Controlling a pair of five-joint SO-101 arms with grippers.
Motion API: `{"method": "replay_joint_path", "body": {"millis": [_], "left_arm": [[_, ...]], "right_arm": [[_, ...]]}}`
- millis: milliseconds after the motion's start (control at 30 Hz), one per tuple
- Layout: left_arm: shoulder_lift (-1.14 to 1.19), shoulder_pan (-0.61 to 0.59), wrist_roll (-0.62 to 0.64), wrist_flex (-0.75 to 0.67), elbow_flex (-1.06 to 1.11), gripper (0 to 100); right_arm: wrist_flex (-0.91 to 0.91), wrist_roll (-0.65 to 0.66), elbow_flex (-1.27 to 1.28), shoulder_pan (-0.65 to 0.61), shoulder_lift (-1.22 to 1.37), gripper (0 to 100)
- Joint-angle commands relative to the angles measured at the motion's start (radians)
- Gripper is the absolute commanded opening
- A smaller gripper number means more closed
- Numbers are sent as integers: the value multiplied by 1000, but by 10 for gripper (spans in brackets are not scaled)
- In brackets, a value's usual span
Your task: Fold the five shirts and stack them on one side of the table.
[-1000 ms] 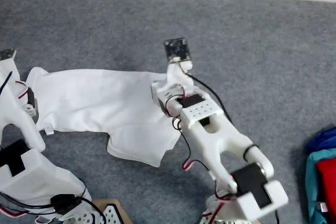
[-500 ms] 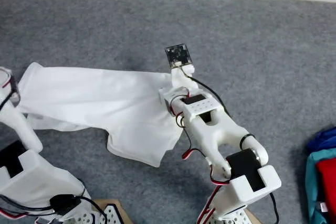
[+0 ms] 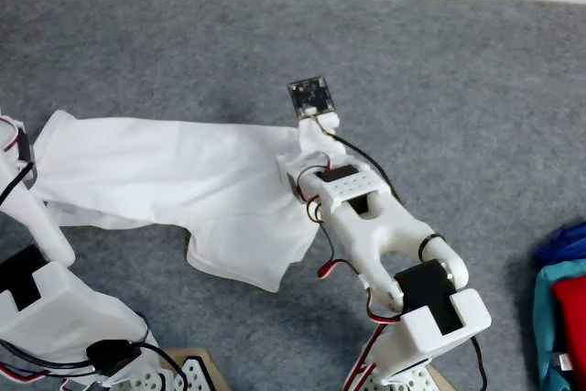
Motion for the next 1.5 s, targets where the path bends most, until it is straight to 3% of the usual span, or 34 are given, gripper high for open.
{"method": "replay_joint_path", "body": {"millis": [0, 100, 267, 567, 800, 967, 1000, 1467], "left_arm": [[-56, -10, -26, 11, -41, 11], [-50, -7, -29, 6, -47, 40], [-56, -12, -61, 6, -41, 210], [-47, 2, -52, 2, -105, 220], [35, 223, 161, -316, -15, 200], [199, 331, 199, -483, -10, 3], [234, 340, 199, -508, -10, 8], [452, 243, 198, -792, -12, 8]], "right_arm": [[-13, 12, -22, 15, -4, 8], [-13, 12, -22, 15, -4, 8], [-13, 11, -22, 15, -4, 8], [-13, 11, -22, 15, -4, 8], [-13, 9, -22, 15, -7, 8], [-13, 9, -22, 16, -7, 8], [-13, 9, -22, 16, -7, 8], [-13, 11, -22, 18, -5, 8]]}}
